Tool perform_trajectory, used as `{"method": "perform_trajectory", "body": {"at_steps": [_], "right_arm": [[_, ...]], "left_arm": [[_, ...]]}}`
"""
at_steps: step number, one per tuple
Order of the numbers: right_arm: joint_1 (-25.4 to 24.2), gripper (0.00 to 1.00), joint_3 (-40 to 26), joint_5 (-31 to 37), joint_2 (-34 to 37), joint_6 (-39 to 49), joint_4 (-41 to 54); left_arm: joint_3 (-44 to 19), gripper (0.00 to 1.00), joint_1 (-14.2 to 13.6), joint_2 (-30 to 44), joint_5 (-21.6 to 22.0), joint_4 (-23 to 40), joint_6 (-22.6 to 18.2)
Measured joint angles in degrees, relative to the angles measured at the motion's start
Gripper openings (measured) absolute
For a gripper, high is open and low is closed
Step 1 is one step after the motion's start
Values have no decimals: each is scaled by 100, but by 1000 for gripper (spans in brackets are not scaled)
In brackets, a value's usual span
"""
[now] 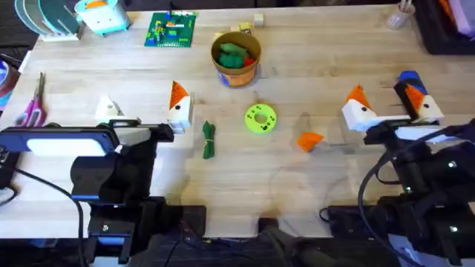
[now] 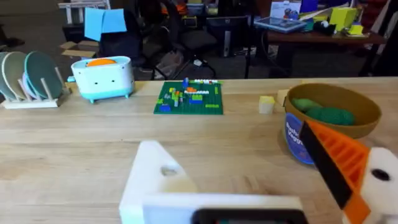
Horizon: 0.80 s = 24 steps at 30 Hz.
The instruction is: Pick up the gripper from the table and insert it into the empty holder that is missing its gripper. Then pick up a screw, insert it into the mounting hole, and use the screwdriver to tighten it. Finally, clean up the table by picking up the vegetable and placing it into the bucket.
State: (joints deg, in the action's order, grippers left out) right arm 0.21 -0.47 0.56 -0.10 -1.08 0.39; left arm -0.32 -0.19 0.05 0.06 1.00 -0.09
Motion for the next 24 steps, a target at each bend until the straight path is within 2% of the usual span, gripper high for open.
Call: {"method": "perform_trajectory", "body": {"at_steps": [4,7,9,13,18,21,24], "right_arm": [[0,915,-165,-5,12,-24,380],[0,915,-683,-23,160,-20,1381],[0,915,-1145,-24,378,4,2047],[0,915,-2342,-24,1042,177,3220],[0,915,-3525,-25,1868,336,4024],[0,915,-3972,-31,2245,393,4214],[0,915,-4130,-44,2371,411,4204]], "left_arm": [[-46,993,0,0,54,46,-127],[-468,993,0,26,85,944,-89],[-1006,993,0,151,107,1719,49],[-2514,992,0,789,91,3393,413],[-4197,994,0,1897,-14,5085,589],[-4925,994,0,2432,-41,5583,617],[-5299,994,0,2668,-50,5767,635]]}}
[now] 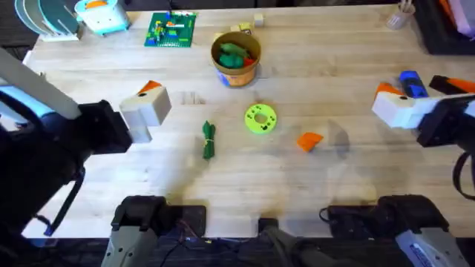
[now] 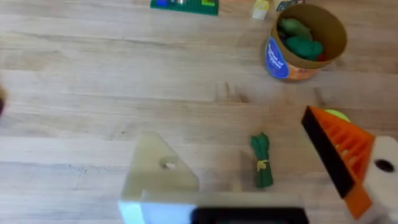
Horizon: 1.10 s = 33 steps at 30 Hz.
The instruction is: Pick up the gripper from the table and insert it into the empty holder that is missing its gripper. Then pick up a screw, insert it into the mounting hole, and use the screwdriver to tighten it. Finally, clean up the table by picking up the vegetable and placing it into the bucket.
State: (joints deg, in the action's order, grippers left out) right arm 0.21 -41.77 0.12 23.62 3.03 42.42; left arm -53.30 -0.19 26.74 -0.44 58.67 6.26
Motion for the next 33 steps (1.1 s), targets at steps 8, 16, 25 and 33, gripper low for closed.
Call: {"method": "perform_trajectory", "body": {"at_steps": [8,16,25,33], "right_arm": [[0,915,-19,0,-2,0,10],[0,915,-19,0,0,-2,10],[0,915,-19,0,0,0,10],[0,915,-19,0,0,-2,10]], "left_arm": [[-51,995,0,132,-632,571,26],[772,986,-37,516,-1320,540,693],[1026,59,-342,549,-1478,469,1170],[1026,993,-598,549,-1679,-483,1158]]}}
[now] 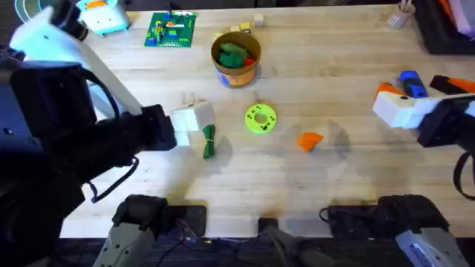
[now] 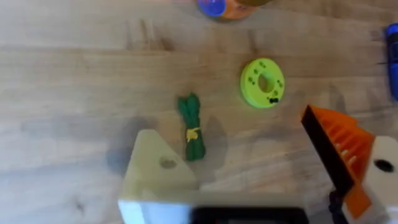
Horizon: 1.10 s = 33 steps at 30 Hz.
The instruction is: Pick up the gripper from the table and insert it into the empty holder that is missing its gripper. Then pick up a screw, insert it into the mounting hole, and use the screwdriver to tighten it. Finally, clean up the table by picking up the vegetable and placing it into the bucket.
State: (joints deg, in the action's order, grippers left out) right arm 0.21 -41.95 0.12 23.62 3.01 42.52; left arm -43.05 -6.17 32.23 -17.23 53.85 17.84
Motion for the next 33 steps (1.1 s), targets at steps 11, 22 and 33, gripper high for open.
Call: {"method": "perform_trajectory", "body": {"at_steps": [11,22,33], "right_arm": [[0,915,0,0,-2,2,2],[0,915,0,0,0,0,2],[0,915,0,0,0,0,0]], "left_arm": [[0,995,-409,0,-740,-1794,-671],[0,995,-409,-4,-903,-1784,-543],[0,993,-424,-15,-692,-2741,-2006]]}}
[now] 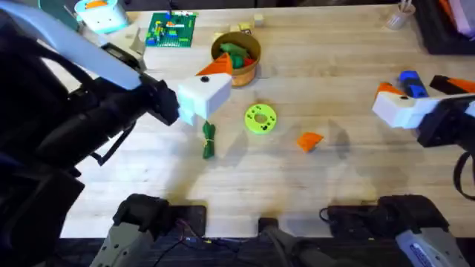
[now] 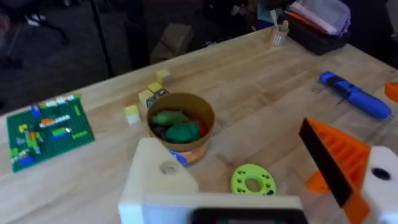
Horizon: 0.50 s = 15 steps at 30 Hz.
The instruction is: Pick up the gripper from the table and insert it into the empty holder that is missing its gripper. Then pick up a screw, insert it into the mounting hole, and use the screwdriver to tighten it. Finally, clean up the table by picking up the vegetable and placing it into the bucket.
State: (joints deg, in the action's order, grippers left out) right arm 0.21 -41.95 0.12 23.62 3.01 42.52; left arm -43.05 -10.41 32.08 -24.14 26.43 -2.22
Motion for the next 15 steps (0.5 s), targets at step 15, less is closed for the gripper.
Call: {"method": "perform_trajectory", "body": {"at_steps": [15], "right_arm": [[0,915,0,0,0,0,2]], "left_arm": [[2588,993,-25,-2224,-59,-2083,-406]]}}
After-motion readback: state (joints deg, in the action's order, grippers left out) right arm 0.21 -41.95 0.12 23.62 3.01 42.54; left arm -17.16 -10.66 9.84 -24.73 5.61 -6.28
